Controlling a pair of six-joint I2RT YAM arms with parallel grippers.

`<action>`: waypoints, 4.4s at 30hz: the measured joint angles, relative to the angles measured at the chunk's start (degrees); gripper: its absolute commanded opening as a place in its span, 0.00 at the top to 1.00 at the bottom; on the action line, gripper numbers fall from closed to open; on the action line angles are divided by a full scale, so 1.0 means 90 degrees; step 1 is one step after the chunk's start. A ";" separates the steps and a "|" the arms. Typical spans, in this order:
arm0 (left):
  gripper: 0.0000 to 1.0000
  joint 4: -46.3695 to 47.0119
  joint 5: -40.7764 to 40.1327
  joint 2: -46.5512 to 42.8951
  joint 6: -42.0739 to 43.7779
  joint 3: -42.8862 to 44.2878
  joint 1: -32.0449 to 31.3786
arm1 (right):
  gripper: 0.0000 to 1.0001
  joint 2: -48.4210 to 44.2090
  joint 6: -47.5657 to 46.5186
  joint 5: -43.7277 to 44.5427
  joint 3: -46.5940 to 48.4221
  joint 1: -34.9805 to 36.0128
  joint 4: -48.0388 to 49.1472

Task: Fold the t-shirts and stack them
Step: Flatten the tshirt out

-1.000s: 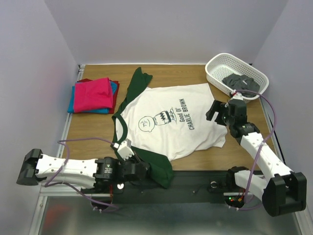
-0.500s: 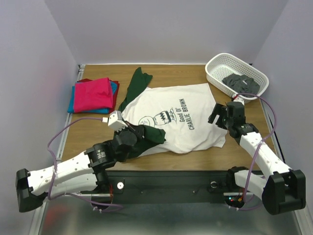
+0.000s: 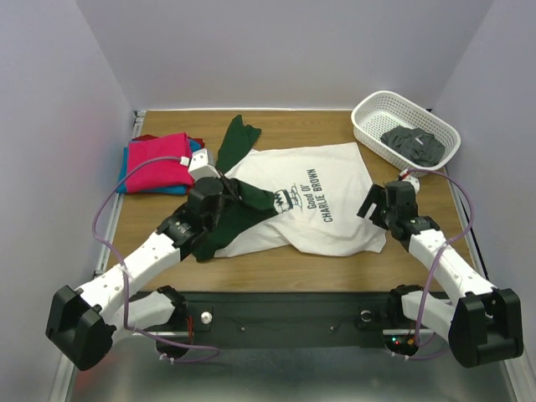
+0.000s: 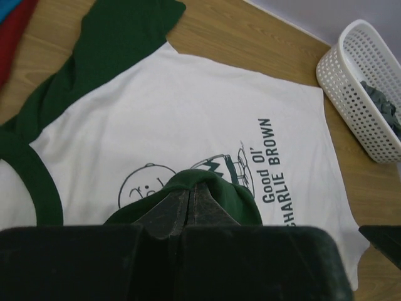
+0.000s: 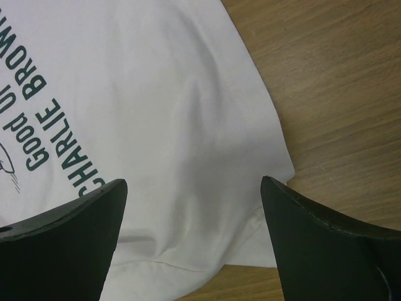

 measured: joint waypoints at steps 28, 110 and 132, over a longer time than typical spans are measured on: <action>1.00 -0.0119 0.0726 -0.0078 0.0908 0.0381 0.2013 | 0.34 0.0068 0.0104 -0.0415 -0.0440 0.0012 -0.0107; 1.00 -0.2484 0.1688 -0.2431 0.0855 0.1015 0.2140 | 1.00 -0.2166 0.0012 -0.0418 0.2113 0.0430 -0.3857; 1.00 -0.0202 0.1523 0.1916 0.1498 0.1348 0.2154 | 1.00 0.2198 -0.0464 0.0595 0.1870 0.0430 -0.1039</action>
